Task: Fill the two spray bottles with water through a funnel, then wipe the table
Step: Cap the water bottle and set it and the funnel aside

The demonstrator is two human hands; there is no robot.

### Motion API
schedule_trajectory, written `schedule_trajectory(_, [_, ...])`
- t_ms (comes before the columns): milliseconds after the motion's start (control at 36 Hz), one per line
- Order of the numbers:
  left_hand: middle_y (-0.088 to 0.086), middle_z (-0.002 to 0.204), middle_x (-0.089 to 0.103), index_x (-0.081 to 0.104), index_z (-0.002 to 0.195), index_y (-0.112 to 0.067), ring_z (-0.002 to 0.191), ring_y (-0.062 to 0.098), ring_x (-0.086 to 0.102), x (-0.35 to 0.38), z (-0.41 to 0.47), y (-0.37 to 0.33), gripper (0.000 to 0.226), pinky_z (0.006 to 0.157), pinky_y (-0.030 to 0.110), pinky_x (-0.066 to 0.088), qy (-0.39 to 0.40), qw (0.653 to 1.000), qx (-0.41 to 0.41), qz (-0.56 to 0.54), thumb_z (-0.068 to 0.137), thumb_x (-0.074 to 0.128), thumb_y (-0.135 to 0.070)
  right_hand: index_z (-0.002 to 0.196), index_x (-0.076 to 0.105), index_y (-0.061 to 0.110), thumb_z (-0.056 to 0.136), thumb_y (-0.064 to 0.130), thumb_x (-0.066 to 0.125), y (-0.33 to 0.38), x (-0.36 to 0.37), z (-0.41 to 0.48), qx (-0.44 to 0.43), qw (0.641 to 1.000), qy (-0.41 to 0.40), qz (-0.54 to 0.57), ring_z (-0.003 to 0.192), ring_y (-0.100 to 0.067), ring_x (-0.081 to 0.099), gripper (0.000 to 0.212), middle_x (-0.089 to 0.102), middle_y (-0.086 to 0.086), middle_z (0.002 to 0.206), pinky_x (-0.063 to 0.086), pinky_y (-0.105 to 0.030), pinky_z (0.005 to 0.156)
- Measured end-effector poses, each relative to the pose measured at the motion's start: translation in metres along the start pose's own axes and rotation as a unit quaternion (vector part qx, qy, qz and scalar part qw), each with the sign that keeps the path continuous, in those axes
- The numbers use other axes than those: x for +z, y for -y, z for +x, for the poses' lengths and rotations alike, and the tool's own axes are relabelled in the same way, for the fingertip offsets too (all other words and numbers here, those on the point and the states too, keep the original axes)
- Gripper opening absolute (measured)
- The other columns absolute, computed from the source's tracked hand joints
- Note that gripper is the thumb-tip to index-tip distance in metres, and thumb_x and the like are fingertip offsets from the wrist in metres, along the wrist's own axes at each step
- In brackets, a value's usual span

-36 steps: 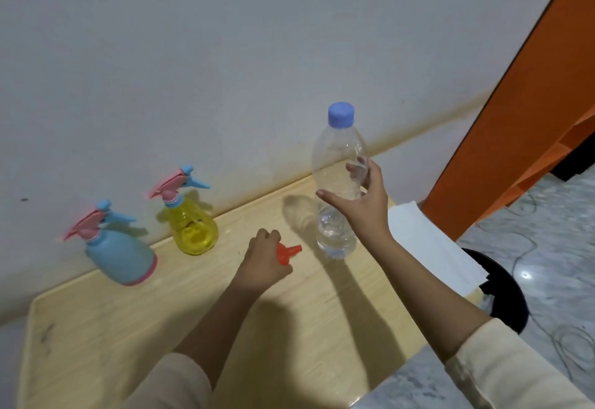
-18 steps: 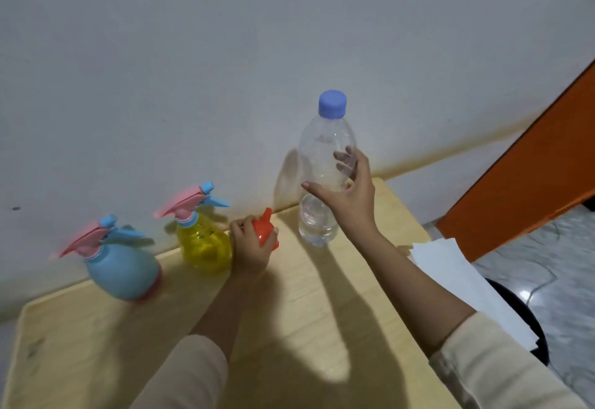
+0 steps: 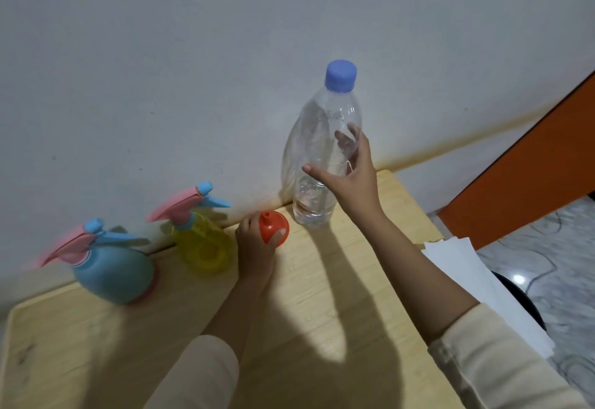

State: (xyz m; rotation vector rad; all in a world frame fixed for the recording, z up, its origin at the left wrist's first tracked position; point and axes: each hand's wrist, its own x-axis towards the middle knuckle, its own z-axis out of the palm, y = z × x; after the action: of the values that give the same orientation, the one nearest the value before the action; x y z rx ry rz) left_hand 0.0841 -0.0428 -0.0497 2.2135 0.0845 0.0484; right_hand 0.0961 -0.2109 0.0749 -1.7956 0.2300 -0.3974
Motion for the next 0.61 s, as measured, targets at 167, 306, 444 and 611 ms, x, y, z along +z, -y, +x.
schedule_trajectory(167, [0.016,0.124,0.050,0.055,0.125,-0.006,0.111,0.033,0.048,0.007,-0.003,-0.003,0.058,0.092,0.034,0.039,-0.034,0.998,-0.007,0.048,0.077,0.075,-0.031,0.132,0.044,0.022,0.062,0.027,0.087,-0.008,-0.006,-0.007,0.021,0.998,0.026,-0.060,0.123,-0.008,0.044,0.082,0.046,0.017,0.128,0.037,-0.022,0.100])
schedule_trajectory(306, [0.016,0.124,0.051,0.056,0.123,-0.006,0.110,0.033,0.049,0.012,-0.003,-0.006,0.058,0.090,0.031,0.037,-0.049,0.998,-0.021,0.046,0.075,0.076,-0.031,0.133,0.043,0.020,0.061,0.031,0.086,-0.008,-0.003,-0.007,0.023,0.998,0.018,-0.062,0.123,-0.014,0.046,0.085,0.048,0.010,0.129,0.042,-0.031,0.101])
schedule_trajectory(444, [0.018,0.134,0.043,0.044,0.133,-0.004,0.121,0.036,0.040,0.019,-0.006,-0.016,0.075,0.101,0.041,0.034,-0.057,0.996,-0.063,0.018,0.072,0.079,-0.028,0.142,0.034,0.022,0.065,0.034,0.084,-0.014,-0.016,-0.019,0.036,0.998,0.024,-0.039,0.133,-0.012,0.037,0.092,0.039,0.003,0.145,0.035,-0.031,0.109])
schedule_trajectory(611, [0.016,0.135,0.040,0.041,0.133,-0.009,0.122,0.034,0.040,0.034,-0.036,-0.040,0.086,0.100,0.052,0.040,-0.118,0.987,-0.087,-0.069,0.063,0.085,-0.034,0.130,0.047,0.018,0.079,0.024,0.074,-0.023,-0.071,-0.044,0.041,0.998,-0.004,-0.057,0.117,-0.007,0.047,0.059,0.049,0.006,0.133,0.042,-0.026,0.097])
